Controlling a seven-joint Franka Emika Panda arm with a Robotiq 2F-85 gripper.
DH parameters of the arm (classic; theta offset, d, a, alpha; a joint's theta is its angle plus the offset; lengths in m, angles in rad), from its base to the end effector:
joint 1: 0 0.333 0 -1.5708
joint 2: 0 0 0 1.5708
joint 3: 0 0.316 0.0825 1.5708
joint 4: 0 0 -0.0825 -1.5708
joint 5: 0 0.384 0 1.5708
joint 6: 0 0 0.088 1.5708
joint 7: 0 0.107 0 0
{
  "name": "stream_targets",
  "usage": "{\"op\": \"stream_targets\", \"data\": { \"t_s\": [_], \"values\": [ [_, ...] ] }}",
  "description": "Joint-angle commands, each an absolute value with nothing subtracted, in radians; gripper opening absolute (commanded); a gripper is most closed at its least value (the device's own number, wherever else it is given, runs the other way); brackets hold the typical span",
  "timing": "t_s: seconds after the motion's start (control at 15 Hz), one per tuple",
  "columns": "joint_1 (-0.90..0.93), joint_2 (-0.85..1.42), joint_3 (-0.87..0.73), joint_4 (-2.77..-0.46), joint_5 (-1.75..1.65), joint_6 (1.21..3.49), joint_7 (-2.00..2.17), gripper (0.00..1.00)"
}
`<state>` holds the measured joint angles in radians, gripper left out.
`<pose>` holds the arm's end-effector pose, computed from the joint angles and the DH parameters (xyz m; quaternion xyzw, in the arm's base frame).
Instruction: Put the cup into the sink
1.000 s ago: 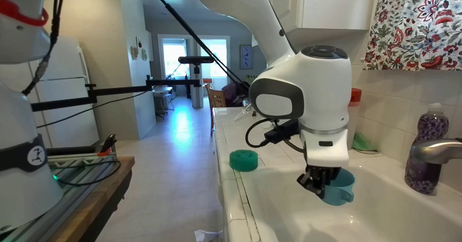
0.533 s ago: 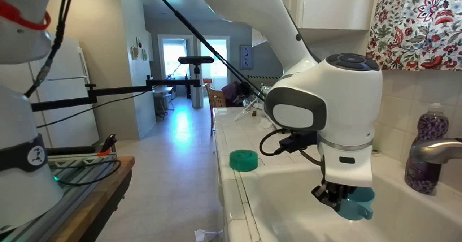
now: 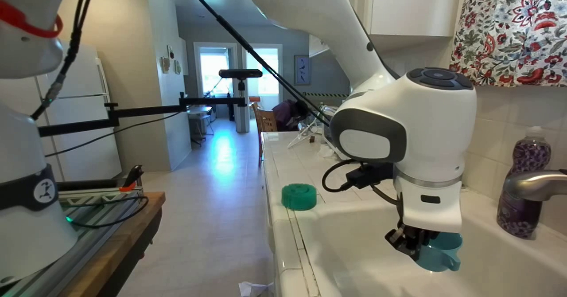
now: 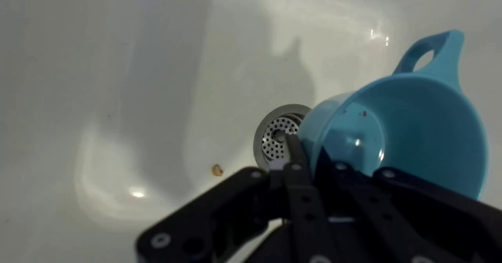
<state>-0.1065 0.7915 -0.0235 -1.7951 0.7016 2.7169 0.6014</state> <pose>0.6410 -0.1064 0.1149 -0.7703 0.6156 -0.0255 0.1646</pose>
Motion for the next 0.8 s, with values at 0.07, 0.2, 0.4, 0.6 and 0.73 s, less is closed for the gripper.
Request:
{"op": "stream_targets", "data": {
  "t_s": [0.07, 0.2, 0.4, 0.6, 0.73],
  "values": [
    [-0.104, 0.85, -0.057, -1.717, 0.694, 2.67, 0.637, 0.02],
    [-0.11, 0.881, -0.066, -1.67, 0.694, 2.652, 0.648, 0.02],
    [-0.11, 0.929, -0.087, -1.596, 0.681, 2.624, 0.687, 0.02],
    [-0.1, 0.968, -0.101, -1.542, 0.663, 2.597, 0.723, 0.02],
    [-0.091, 0.996, -0.102, -1.51, 0.642, 2.573, 0.744, 0.02]
  ]
}}
